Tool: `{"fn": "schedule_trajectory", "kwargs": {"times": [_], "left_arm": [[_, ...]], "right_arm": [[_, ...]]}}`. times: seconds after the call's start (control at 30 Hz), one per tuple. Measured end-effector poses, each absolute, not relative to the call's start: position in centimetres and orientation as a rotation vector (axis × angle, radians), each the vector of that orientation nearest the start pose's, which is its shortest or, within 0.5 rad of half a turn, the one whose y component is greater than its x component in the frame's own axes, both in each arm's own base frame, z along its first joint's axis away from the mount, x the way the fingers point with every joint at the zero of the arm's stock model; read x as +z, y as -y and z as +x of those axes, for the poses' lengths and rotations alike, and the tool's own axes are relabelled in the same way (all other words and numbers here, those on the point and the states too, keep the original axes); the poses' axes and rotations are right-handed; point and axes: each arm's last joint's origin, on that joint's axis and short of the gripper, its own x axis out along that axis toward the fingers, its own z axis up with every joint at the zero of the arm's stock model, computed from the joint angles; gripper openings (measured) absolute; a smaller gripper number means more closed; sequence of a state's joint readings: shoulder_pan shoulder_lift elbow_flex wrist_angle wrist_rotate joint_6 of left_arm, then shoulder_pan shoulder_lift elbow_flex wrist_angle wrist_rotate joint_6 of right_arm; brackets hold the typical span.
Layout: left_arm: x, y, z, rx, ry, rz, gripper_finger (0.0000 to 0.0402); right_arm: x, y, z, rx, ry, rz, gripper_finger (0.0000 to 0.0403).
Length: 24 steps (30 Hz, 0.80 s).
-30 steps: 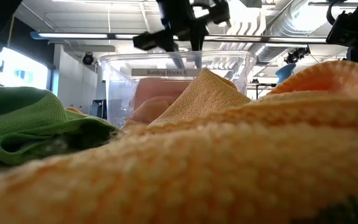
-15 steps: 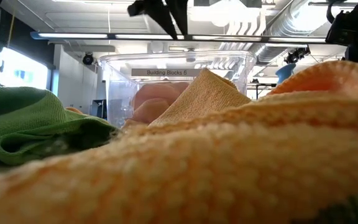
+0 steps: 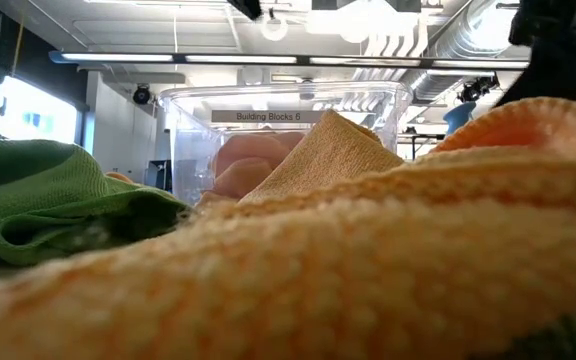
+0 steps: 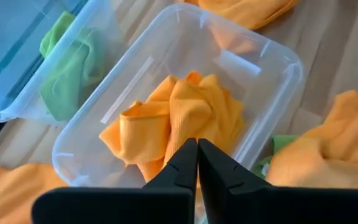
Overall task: Sort microfiber towel by color & place in baskets
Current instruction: Put the green microfiber towel into the top transparent bin
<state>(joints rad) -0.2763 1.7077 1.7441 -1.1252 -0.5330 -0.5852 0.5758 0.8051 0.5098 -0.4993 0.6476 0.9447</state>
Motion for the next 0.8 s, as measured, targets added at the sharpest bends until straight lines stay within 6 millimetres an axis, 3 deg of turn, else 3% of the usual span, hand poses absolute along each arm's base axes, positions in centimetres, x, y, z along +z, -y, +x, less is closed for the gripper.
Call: {"fn": "schedule_trajectory", "kwargs": {"times": [0.07,0.4,0.63,0.8], "left_arm": [[35.3,7.8,31.6,0.490,-0.843,-0.124,0.0001],[32.1,6.6,22.7,0.421,-0.730,-0.264,0.0000],[29.8,5.6,19.1,0.348,-0.689,-0.318,0.0000],[28.5,5.2,17.5,0.292,-0.724,-0.344,0.0000]], "right_arm": [[22.3,-7.4,14.7,-0.365,-0.558,0.440,0.0000],[26.4,-10.7,19.5,-0.450,-0.727,0.419,0.0000],[28.3,-13.6,23.6,-0.461,-0.812,0.410,0.0000],[28.4,-15.2,25.8,-0.505,-0.890,0.465,0.0000]]}}
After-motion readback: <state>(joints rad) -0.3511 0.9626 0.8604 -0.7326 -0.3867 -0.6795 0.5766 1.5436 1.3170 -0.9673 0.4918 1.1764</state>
